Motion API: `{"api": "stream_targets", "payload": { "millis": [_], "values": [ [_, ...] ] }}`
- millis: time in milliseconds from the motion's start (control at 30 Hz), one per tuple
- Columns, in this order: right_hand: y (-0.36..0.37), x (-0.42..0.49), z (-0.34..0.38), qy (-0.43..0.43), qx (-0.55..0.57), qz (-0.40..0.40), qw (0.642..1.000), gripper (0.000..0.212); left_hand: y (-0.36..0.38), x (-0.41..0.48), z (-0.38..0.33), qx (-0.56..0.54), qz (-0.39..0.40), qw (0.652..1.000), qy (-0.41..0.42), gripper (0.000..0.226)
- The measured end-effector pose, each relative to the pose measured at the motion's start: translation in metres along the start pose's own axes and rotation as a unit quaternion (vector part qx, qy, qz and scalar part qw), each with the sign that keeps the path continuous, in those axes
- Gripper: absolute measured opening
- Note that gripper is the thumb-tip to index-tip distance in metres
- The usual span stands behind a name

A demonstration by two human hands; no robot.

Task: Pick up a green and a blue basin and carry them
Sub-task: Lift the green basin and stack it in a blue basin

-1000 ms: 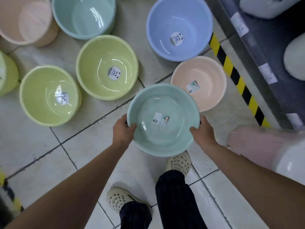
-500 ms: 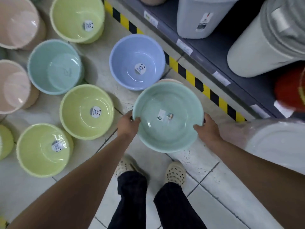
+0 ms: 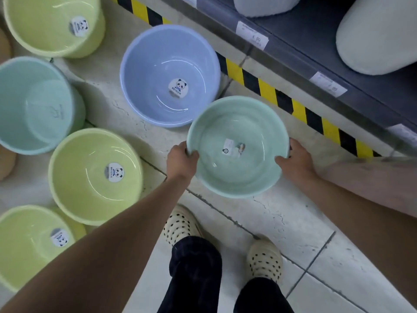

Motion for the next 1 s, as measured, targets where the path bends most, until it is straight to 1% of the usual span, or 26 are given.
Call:
{"api": "stream_targets", "payload": {
  "millis": [100, 233, 300, 400, 567, 633, 800, 933, 1000],
  "values": [
    [0.011, 0.012, -0.008, 0.0, -0.028, -0.003, 1.0, 0.051, 0.01, 0.011, 0.011, 0.049, 0.004, 0.999, 0.002, 0.018],
    [0.02, 0.018, -0.021, 0.012, -0.03, 0.0, 0.999, 0.053, 0.027, 0.02, 0.022, 0.056, 0.021, 0.998, 0.008, 0.034],
    [0.025, 0.019, -0.03, 0.027, -0.011, 0.009, 1.0, 0.055, 0.035, 0.022, 0.025, 0.046, 0.032, 0.998, 0.007, 0.028],
    [0.033, 0.022, -0.039, 0.028, 0.003, 0.017, 0.999, 0.062, 0.041, 0.024, 0.033, 0.021, 0.042, 0.999, -0.019, 0.019],
    [0.041, 0.027, -0.045, 0.042, 0.03, 0.007, 0.999, 0.065, 0.05, 0.029, 0.041, -0.016, 0.065, 0.997, -0.033, 0.014],
    [0.043, 0.026, -0.043, 0.046, 0.039, 0.006, 0.998, 0.066, 0.05, 0.031, 0.043, -0.038, 0.072, 0.996, -0.039, 0.018],
    [0.036, 0.003, -0.04, 0.057, 0.036, 0.035, 0.997, 0.067, 0.034, 0.01, 0.044, -0.046, 0.066, 0.995, -0.051, 0.015],
    [0.007, -0.039, -0.026, 0.06, 0.014, 0.043, 0.997, 0.07, 0.007, -0.03, 0.038, -0.089, 0.071, 0.991, -0.066, 0.016],
    [-0.012, -0.054, -0.005, 0.053, 0.012, 0.043, 0.998, 0.069, -0.018, -0.042, 0.024, -0.103, 0.062, 0.99, -0.069, 0.017]
  ]
}}
Point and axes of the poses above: each hand's wrist, its own x-axis towards the middle knuckle, its own y-axis out of the palm, z = x × y, the point moved 9 cm from there along x, towards the middle knuckle, and after that the axes turned 12 degrees about -x, right-handed, at the moved point
